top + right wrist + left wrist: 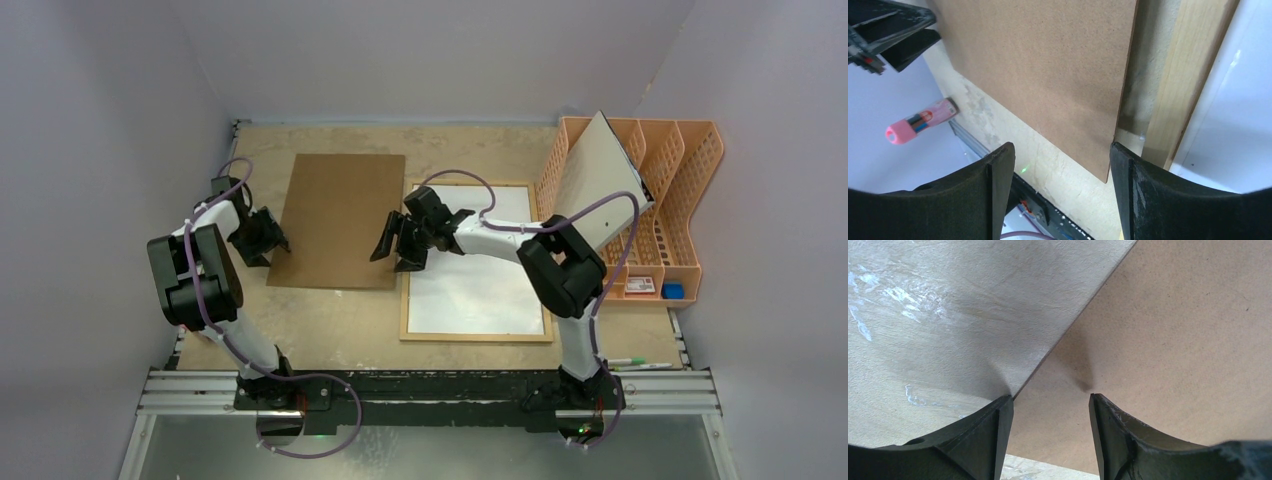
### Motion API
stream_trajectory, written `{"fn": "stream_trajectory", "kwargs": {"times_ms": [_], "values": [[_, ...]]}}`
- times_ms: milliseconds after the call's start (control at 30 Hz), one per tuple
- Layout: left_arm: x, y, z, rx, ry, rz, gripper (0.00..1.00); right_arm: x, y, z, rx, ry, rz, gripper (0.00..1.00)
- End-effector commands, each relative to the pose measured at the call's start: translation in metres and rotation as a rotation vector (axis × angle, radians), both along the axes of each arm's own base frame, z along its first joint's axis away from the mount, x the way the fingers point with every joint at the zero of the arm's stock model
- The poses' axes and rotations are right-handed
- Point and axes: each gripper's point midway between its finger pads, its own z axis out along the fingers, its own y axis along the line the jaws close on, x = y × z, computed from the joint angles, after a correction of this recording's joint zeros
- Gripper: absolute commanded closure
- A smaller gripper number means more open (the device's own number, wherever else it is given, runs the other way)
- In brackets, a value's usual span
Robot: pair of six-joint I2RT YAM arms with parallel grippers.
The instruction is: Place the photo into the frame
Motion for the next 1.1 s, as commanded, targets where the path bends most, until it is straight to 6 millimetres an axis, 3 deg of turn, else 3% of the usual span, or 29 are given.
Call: {"fn": "stream_trajectory", "kwargs": {"times_ms": [0, 233, 600, 667, 800, 967, 1067], "values": [[-0.032, -0.038, -0.022, -0.165, 0.127, -0.004, 0.41, 0.008, 0.044, 0.116, 0.365, -0.189, 0.065, 0.3], [-0.036, -0.052, -0.018, -0.215, 0.119, -0.024, 0.41, 0.012, 0.029, 0.124, 0.394, -0.212, 0.033, 0.3], [-0.073, -0.095, -0.024, -0.307, 0.14, -0.103, 0.41, 0.036, -0.012, 0.139, 0.387, -0.273, -0.063, 0.31], [-0.078, -0.093, -0.027, -0.277, 0.156, -0.101, 0.41, 0.04, -0.022, 0.136, 0.366, -0.281, -0.093, 0.31], [-0.076, -0.076, -0.023, -0.177, 0.162, -0.095, 0.41, 0.059, -0.044, 0.115, 0.197, -0.316, -0.156, 0.31], [-0.055, -0.068, -0.003, -0.135, 0.078, -0.083, 0.36, 0.081, -0.085, 0.08, -0.137, -0.384, -0.183, 0.25], [-0.049, -0.062, 0.006, -0.103, 0.057, -0.101, 0.32, 0.09, -0.105, 0.066, -0.193, -0.413, -0.171, 0.2]]}}
